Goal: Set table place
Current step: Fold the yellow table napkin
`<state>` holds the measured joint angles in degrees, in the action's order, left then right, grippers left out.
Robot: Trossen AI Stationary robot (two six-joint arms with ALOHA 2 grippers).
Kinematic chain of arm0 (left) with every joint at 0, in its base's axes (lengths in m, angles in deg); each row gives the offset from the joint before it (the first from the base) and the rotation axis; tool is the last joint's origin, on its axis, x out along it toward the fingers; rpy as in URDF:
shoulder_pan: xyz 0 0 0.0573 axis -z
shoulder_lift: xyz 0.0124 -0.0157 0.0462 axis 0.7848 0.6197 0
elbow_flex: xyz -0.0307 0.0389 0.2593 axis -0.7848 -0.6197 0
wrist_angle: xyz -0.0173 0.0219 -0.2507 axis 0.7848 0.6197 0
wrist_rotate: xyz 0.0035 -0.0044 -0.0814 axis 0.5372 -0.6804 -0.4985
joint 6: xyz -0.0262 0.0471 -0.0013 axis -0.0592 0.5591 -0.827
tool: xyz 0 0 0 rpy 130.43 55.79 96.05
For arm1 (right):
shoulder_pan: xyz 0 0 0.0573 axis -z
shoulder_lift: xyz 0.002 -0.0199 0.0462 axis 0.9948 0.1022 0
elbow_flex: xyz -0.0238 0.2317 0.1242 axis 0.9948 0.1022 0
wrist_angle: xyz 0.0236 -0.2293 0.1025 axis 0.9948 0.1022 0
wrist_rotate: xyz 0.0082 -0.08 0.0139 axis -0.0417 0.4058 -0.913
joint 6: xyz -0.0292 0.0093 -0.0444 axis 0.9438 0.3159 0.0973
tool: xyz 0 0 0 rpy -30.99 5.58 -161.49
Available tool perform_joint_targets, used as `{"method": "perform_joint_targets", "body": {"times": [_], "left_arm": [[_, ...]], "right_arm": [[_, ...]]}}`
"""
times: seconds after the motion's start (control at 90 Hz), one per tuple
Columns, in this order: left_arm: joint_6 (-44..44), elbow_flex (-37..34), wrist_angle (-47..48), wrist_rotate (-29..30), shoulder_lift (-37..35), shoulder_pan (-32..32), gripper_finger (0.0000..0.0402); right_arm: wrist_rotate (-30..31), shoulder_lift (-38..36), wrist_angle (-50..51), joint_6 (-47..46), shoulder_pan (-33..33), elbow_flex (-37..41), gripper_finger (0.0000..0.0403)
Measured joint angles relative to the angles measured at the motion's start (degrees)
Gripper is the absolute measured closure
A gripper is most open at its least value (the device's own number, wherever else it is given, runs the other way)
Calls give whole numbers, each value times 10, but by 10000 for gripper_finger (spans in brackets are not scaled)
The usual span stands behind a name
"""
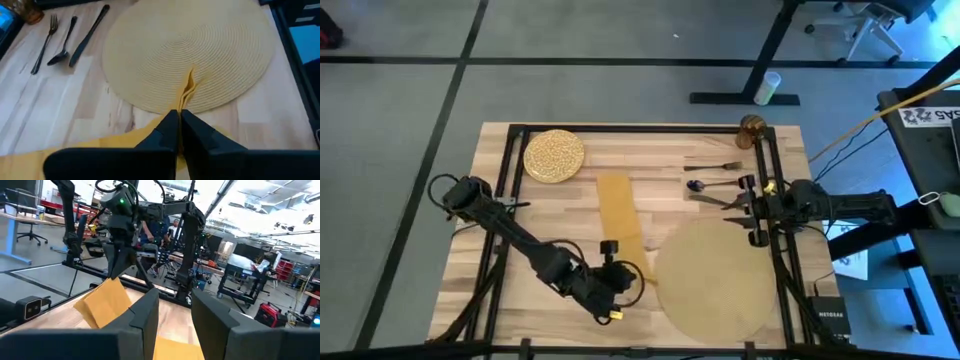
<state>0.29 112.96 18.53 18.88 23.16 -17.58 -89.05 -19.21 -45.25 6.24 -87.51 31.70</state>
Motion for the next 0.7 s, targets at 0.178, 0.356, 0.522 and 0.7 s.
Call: {"method": "perform_joint_targets", "body": {"times": [0.178, 0.356, 0.522, 0.7], "left_arm": [[-31, -2, 12, 0, 3, 11, 401], [-42, -2, 13, -1, 3, 4, 401], [-89, -2, 24, -3, 3, -28, 401], [-120, -2, 63, -5, 3, -63, 401]], "right_arm": [[-4, 0, 0, 0, 0, 0, 304], [-5, 0, 0, 0, 0, 0, 304], [-5, 0, 0, -3, 0, 0, 304], [-8, 0, 0, -4, 0, 0, 304]]}}
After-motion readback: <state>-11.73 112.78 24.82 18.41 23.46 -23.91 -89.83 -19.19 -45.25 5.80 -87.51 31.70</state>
